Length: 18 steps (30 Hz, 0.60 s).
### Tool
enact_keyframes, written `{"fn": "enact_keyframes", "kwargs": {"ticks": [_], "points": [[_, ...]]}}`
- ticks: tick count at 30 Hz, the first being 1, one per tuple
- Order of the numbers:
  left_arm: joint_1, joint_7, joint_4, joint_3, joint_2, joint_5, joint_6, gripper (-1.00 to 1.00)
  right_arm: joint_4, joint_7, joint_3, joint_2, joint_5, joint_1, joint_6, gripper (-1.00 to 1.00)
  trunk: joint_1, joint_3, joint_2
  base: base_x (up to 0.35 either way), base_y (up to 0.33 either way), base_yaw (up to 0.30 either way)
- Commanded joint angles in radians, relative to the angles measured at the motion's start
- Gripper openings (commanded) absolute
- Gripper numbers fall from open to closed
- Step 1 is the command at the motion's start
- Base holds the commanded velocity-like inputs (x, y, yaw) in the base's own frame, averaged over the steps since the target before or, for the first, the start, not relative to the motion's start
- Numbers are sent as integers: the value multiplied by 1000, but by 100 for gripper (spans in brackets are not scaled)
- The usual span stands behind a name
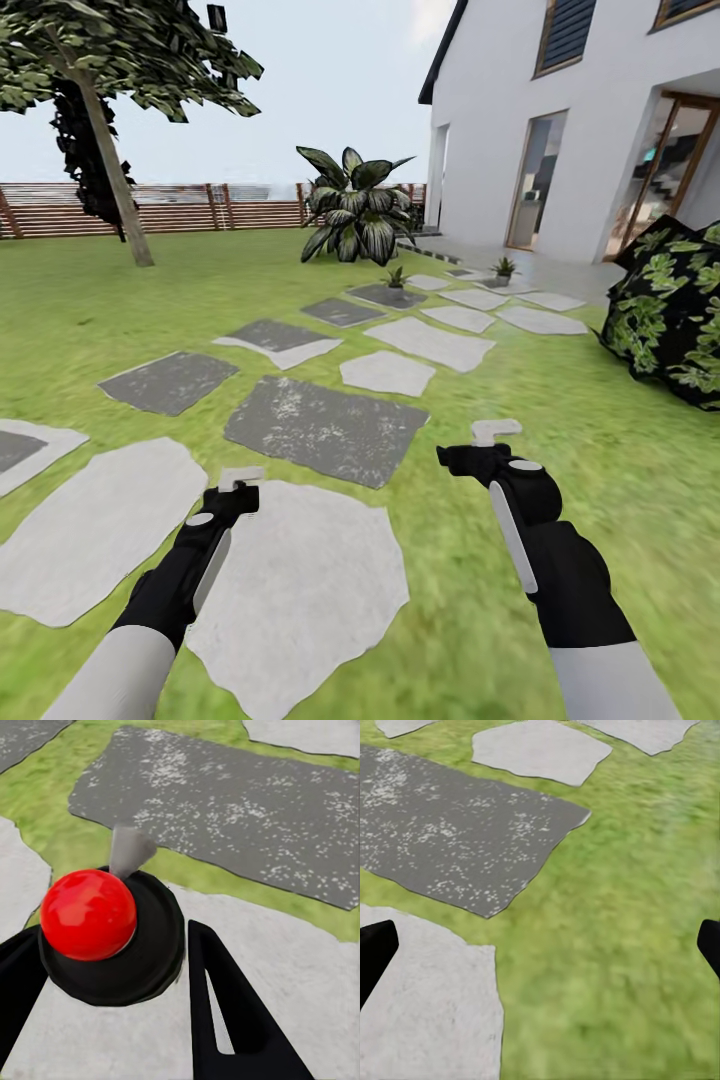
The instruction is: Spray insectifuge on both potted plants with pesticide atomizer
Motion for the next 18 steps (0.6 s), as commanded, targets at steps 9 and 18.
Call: {"fn": "enact_keyframes", "kwargs": {"ticks": [9, 18], "points": [[0, 3, -2, 0, -1, 2, 5, -100, -1, -6, 1, 0, -2, -1, 5, 100, 0, -1, 0, 347, 0, 0], [0, 3, -2, 0, 0, 2, 5, -100, -1, -6, 1, 0, -2, -1, 5, 100, 0, -1, 0, 347, 0, 0]]}}
